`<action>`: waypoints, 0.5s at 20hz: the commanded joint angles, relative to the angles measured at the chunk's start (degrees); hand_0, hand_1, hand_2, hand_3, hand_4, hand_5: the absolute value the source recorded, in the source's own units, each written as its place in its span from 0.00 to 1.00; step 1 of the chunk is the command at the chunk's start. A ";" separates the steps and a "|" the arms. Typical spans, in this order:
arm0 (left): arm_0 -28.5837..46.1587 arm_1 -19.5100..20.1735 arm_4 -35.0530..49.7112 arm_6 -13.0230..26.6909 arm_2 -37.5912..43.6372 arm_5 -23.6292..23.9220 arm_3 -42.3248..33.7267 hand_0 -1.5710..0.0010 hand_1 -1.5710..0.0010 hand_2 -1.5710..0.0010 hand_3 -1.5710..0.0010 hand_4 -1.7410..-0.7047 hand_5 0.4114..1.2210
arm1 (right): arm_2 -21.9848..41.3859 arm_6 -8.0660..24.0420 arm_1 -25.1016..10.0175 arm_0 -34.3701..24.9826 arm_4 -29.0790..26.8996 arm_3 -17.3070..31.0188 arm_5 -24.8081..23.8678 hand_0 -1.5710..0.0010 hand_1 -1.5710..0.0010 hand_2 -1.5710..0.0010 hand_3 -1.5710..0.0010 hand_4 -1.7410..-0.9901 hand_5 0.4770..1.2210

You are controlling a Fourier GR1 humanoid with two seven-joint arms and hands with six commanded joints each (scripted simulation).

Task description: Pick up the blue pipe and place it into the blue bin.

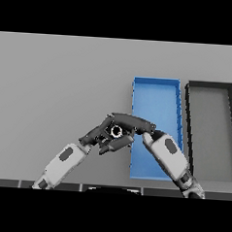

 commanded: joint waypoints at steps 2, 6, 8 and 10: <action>0.02 0.58 -0.50 -0.35 -0.48 0.20 -0.15 0.07 0.08 0.08 0.62 0.02 0.99 | 0.27 -1.23 -0.02 0.48 2.70 -1.09 0.06 0.07 0.07 0.07 0.10 0.38 0.77; -0.75 1.56 -2.10 -0.54 -1.35 0.37 0.09 0.05 0.14 0.03 0.68 0.01 1.00 | -0.19 -1.18 0.89 1.64 2.11 -1.07 1.34 0.03 0.03 0.03 0.04 0.36 0.91; -1.69 1.88 -2.72 -2.30 -1.56 -0.73 0.75 0.10 0.24 0.21 0.67 0.19 1.00 | -0.42 -0.13 1.73 1.66 0.90 -1.56 1.00 0.02 0.02 0.02 0.03 0.35 0.94; -2.02 2.22 -2.93 -1.90 -1.94 -2.35 1.17 0.38 0.49 0.48 0.79 0.38 1.00 | -0.45 -0.48 1.59 2.26 1.74 -2.41 1.29 0.01 0.01 0.01 0.02 0.35 0.96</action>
